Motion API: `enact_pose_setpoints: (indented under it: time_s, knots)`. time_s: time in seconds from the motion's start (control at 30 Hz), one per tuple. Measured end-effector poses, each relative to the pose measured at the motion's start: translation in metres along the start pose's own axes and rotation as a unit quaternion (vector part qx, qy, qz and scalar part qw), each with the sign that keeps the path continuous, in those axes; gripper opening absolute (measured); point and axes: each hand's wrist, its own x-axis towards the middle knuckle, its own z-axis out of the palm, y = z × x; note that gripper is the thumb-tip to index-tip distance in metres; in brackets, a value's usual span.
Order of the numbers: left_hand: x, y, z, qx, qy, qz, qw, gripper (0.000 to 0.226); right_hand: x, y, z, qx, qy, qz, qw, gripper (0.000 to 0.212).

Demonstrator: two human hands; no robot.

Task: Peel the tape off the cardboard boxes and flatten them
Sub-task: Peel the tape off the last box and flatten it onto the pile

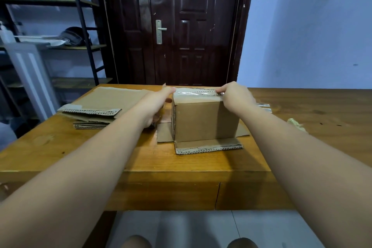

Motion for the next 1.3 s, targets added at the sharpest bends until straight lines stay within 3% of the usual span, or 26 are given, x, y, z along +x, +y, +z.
enact_pose_setpoints:
  time_s: [0.1,0.43,0.6,0.97,1.3]
  knots:
    - [0.001,-0.006,0.006,0.007,-0.02,-0.001,1.0,0.046,-0.001,0.0,-0.001,0.002,-0.001,-0.002,1.0,0.05]
    - [0.006,-0.004,0.013,-0.004,0.033,0.048,0.998,0.044,-0.004,-0.001,-0.002,0.003,0.006,-0.004,1.0,0.045]
    - [0.001,-0.005,0.015,-0.023,0.014,-0.002,1.0,0.037,-0.005,-0.001,-0.002,-0.004,0.006,-0.005,1.0,0.046]
    - [0.003,0.0,0.015,-0.006,0.021,0.007,1.0,0.033,-0.005,-0.001,0.0,0.013,0.01,0.009,1.0,0.046]
    - [0.007,-0.002,0.013,-0.12,-0.035,-0.079,0.989,0.021,-0.006,-0.001,-0.002,0.024,0.01,0.016,1.0,0.047]
